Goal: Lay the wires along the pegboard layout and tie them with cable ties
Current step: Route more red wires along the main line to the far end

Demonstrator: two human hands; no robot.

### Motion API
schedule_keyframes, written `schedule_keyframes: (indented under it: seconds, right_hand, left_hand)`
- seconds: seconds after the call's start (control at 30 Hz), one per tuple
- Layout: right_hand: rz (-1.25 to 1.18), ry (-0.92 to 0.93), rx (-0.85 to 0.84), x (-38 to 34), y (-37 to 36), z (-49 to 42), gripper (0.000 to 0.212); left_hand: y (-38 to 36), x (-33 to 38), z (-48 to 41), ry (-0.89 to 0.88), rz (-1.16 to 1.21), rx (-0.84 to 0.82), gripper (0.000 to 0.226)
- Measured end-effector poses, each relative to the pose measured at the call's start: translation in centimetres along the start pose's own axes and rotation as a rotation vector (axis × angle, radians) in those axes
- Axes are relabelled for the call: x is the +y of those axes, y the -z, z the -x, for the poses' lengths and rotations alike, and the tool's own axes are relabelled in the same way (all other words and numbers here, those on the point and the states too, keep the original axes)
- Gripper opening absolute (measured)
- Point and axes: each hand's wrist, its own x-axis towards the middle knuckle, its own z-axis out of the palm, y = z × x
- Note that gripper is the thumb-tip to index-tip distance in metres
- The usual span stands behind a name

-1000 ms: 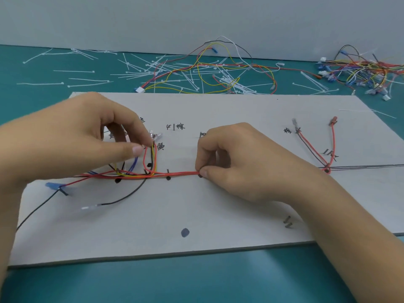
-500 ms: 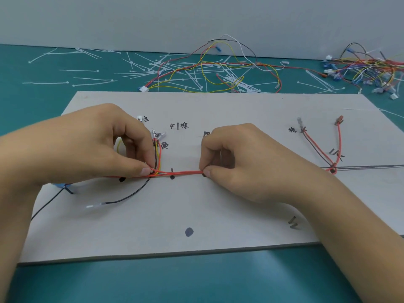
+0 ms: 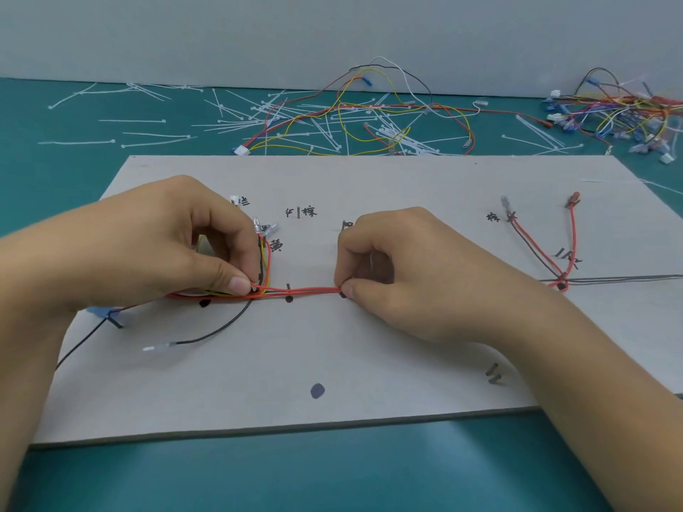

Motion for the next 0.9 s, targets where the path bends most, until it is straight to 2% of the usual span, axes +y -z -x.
schedule_keyframes:
  seconds: [0.1, 0.27, 0.47, 0.7, 0.9]
  right_hand:
    - [-0.005, -0.003, -0.001, 0.0, 0.0, 0.0, 0.011]
    - [-0.023, -0.009, -0.009, 0.1, -0.1, 0.0, 0.011]
    - [-0.044, -0.014, -0.016, 0.0, 0.1, 0.1, 0.012]
    - [-0.015, -0.014, -0.015, -0.1, 0.0, 0.0, 0.012]
    - [-0.072, -0.061, -0.06, 0.6, 0.8, 0.1, 0.015]
  left_hand:
    - [0.0, -0.2, -0.1, 0.027, 0.175, -0.024, 0.017]
    - [0.0, -0.4, -0.2, 0.022, 0.234, -0.066, 0.013]
    - [0.7, -1.5, 0.6, 0.068, 0.208, -0.054, 0.045]
    - [0.2, -1.0, 0.5, 0.139, 0.197, -0.03, 0.046]
    - [-0.1, 0.0, 0.3, 0.133, 0.171, -0.005, 0.038]
